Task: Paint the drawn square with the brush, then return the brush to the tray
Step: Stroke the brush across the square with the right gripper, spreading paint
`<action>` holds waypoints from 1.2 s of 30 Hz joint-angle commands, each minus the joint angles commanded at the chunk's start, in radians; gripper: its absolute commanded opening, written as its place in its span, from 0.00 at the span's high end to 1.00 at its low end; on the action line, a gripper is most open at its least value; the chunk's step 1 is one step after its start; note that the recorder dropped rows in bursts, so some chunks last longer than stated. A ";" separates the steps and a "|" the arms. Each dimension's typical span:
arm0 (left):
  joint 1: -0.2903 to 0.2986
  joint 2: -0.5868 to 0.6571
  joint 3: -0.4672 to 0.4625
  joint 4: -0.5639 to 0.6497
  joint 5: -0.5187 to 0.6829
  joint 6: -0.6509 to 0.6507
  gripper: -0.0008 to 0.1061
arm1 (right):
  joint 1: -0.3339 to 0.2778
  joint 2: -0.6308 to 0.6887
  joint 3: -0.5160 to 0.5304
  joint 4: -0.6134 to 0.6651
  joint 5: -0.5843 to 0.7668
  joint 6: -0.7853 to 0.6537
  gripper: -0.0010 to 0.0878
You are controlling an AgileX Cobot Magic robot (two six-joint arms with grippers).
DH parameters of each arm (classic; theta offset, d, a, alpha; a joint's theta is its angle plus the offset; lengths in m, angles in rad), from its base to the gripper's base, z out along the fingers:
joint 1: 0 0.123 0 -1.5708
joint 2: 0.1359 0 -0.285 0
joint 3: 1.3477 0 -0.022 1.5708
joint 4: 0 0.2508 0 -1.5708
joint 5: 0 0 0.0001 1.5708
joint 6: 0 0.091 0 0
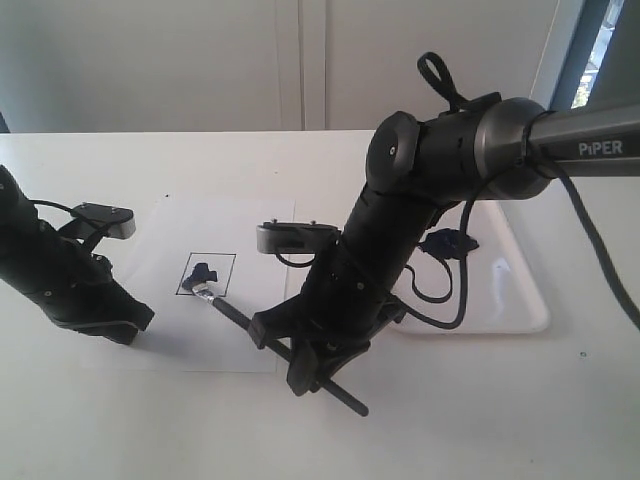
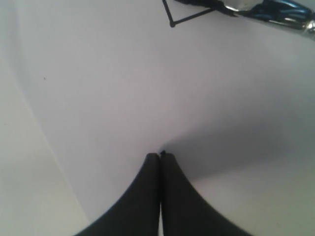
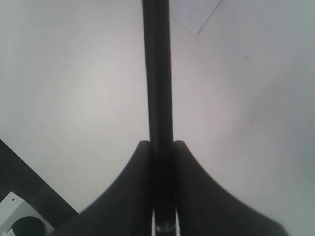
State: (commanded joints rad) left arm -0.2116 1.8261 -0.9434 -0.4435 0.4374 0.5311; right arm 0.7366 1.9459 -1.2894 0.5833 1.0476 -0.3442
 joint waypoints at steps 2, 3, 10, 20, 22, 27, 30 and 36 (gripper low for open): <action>0.000 0.000 0.000 0.000 0.000 0.000 0.99 | 0.000 0.000 0.000 0.000 0.002 0.000 0.99; 0.000 0.000 0.000 0.000 0.000 0.000 0.99 | 0.000 0.000 0.000 0.000 0.007 0.000 0.99; 0.000 0.000 0.000 0.000 0.000 0.000 0.99 | 0.000 0.000 0.000 -0.005 0.013 -0.002 0.99; 0.000 0.000 0.000 0.000 0.000 0.000 0.99 | 0.000 0.000 0.000 -0.020 0.000 0.012 0.99; 0.000 0.000 0.000 0.000 0.000 0.000 0.99 | 0.000 0.000 0.000 -0.024 -0.002 0.020 0.99; 0.000 0.000 0.000 0.000 0.002 0.000 0.99 | 0.000 0.000 0.000 -0.049 -0.025 0.051 0.99; 0.000 0.000 0.000 0.000 0.002 0.000 0.99 | 0.000 0.000 0.000 -0.053 -0.037 0.053 0.99; 0.000 0.000 0.000 0.000 0.002 0.000 0.99 | 0.000 0.000 0.000 -0.112 -0.056 0.099 0.99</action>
State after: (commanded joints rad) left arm -0.2116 1.8261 -0.9434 -0.4435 0.4392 0.5311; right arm 0.7366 1.9459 -1.2894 0.4718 0.9917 -0.2455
